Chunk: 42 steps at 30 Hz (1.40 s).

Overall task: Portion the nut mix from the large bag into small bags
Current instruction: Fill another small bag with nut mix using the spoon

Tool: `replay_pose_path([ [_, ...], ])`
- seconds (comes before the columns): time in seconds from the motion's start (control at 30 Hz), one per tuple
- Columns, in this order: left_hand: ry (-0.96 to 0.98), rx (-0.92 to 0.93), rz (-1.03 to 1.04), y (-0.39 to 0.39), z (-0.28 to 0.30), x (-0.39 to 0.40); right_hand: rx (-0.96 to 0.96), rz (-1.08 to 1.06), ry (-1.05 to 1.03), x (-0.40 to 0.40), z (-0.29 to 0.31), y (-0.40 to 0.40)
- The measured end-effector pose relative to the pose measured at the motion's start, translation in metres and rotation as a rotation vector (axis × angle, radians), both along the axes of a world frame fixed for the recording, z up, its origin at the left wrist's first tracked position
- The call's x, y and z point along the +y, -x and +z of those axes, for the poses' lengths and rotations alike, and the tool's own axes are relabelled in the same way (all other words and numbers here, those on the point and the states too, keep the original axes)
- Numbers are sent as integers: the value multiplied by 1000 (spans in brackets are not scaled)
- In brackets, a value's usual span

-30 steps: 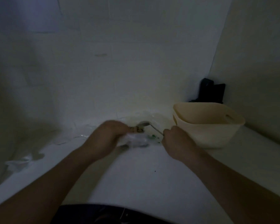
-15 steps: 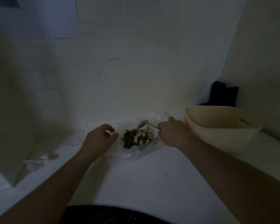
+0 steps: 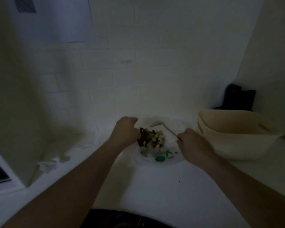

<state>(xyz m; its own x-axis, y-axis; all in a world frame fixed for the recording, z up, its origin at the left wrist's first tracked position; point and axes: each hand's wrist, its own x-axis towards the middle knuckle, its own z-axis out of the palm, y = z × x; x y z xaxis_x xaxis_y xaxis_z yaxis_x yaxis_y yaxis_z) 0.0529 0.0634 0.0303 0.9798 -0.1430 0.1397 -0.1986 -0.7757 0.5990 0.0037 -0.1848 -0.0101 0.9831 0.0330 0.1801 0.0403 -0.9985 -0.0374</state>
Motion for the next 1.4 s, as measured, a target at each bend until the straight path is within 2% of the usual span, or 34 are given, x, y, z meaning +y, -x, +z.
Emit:
replay_pose_path([
  [0.17, -183, -227, -149, -10, 67, -14, -69, -25, -65, -5, 32, 26],
  [0.3, -255, -340, -174, -18, 99, -28, -37, -30, -53, -14, 43, 40],
  [0.5, -376, -150, -163, -17, 80, -28, 0, -39, -32, -27, 41, 48],
  [0.6, -544, -165, -96, -8, 78, -21, -37, -76, -55, -27, 51, 57],
  [0.67, -640, -352, -41, 7, 83, -21, -85, -84, -39, -23, 59, 62],
  [0.77, -511, -851, -186, 29, 83, -24, -103, -49, 10, -12, 68, 58],
  [0.8, -470, -928, -247, 30, 80, -24, -69, -24, -2, -6, 67, 55],
  [0.87, -479, -837, -303, 29, 69, -24, 33, 0, -68, 6, 61, 44],
  [0.97, -665, -602, -283, 20, 30, -23, 132, -7, -103, 14, 39, 23],
  [1.03, -757, -364, -247, 12, 1, -19, 169, -31, -88, 13, 20, 14],
  [1.13, -769, 26, -279, 1, -39, -17, 218, -38, 0, 0, -6, 11],
  [1.27, -616, 130, -418, -7, -63, -26, 160, -87, -12, -22, -21, 17],
  [1.4, -662, 165, -501, -14, -61, -44, 96, -47, -42, -28, -28, 28],
])
